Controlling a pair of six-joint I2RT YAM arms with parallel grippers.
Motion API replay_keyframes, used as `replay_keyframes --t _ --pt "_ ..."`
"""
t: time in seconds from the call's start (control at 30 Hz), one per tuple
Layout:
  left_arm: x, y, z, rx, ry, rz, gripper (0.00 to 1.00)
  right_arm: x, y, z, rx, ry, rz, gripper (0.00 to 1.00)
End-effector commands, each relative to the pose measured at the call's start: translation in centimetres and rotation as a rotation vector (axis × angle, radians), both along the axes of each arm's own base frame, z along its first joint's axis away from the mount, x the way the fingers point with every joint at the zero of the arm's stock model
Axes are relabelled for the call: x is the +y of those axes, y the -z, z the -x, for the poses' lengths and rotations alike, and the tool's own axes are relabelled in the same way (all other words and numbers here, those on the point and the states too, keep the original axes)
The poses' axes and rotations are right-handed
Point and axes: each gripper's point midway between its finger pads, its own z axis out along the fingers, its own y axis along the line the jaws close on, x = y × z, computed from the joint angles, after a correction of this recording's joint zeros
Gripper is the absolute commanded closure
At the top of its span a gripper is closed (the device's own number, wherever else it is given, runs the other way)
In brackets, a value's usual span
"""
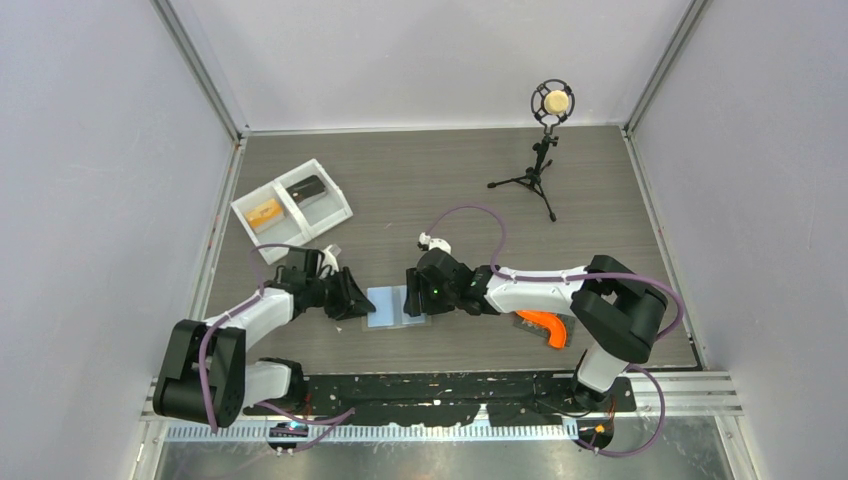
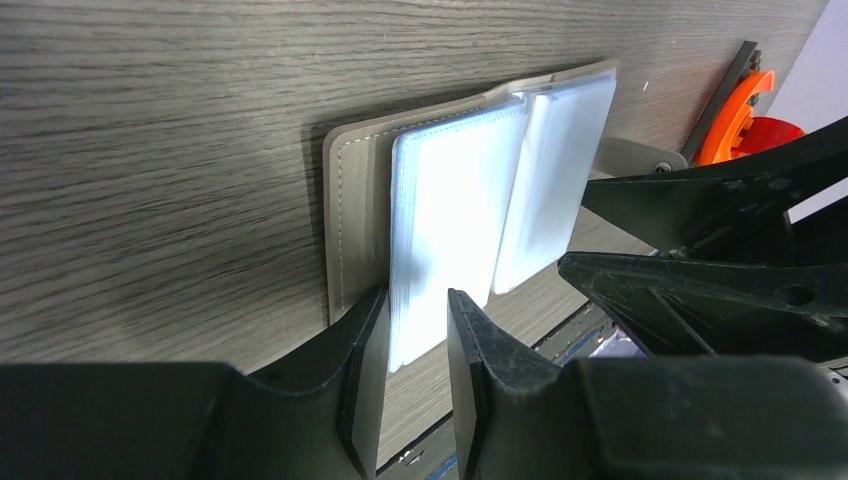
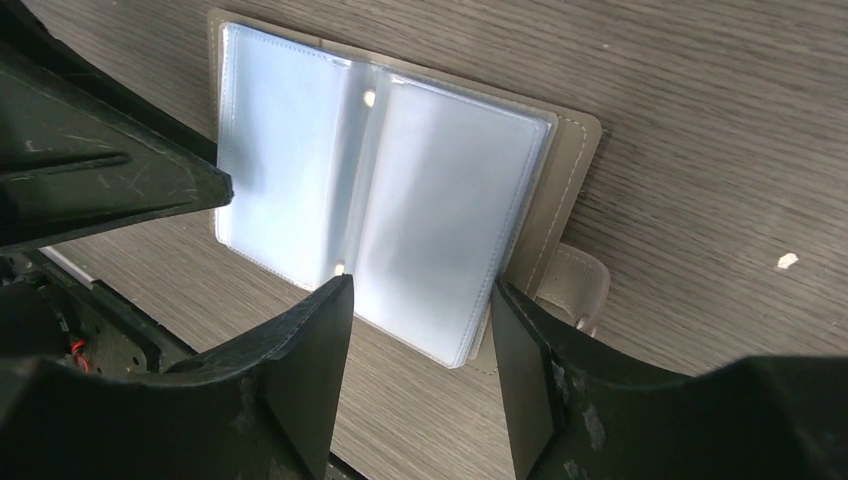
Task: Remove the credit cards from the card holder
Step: Remove the credit card from the card holder.
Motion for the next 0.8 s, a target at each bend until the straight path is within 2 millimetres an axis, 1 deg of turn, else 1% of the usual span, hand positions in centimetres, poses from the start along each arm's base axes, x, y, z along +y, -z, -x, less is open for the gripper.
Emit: replay_keyframes --t 0.0,0.13,0.3,0.37,0.43,0.77 --pt "-0.9 -0.4 -0.4 -0.041 0.027 0.036 0.71 2.1 -3.9 -1.1 -0.054 0.002 -0.128 0.41" --pt "-1.1 -0.2 -0.2 -0.035 0.033 0.037 0.72 3.4 -5.2 -0.7 -0.04 -0.022 -0.207 0.41" --pt "-1.1 -0.1 0.0 -0.037 0.029 0.032 0.72 4.0 -6.4 -0.7 -0.045 -0.024 -0.263 0.43" --pt "-1.0 -0.2 0.0 -0.042 0.026 0.028 0.72 4.4 -7.2 -0.7 -0.056 -0.033 -0.299 0.44" --pt "-0.9 -0.1 0.0 -0.043 0.023 0.024 0.72 4.5 -7.5 -0.5 -0.051 -0.041 -0.317 0.45" --pt "-1.0 0.0 0.2 -0.036 0.02 0.021 0.72 4.9 -6.8 0.0 -0.021 -0.054 -0.325 0.47"
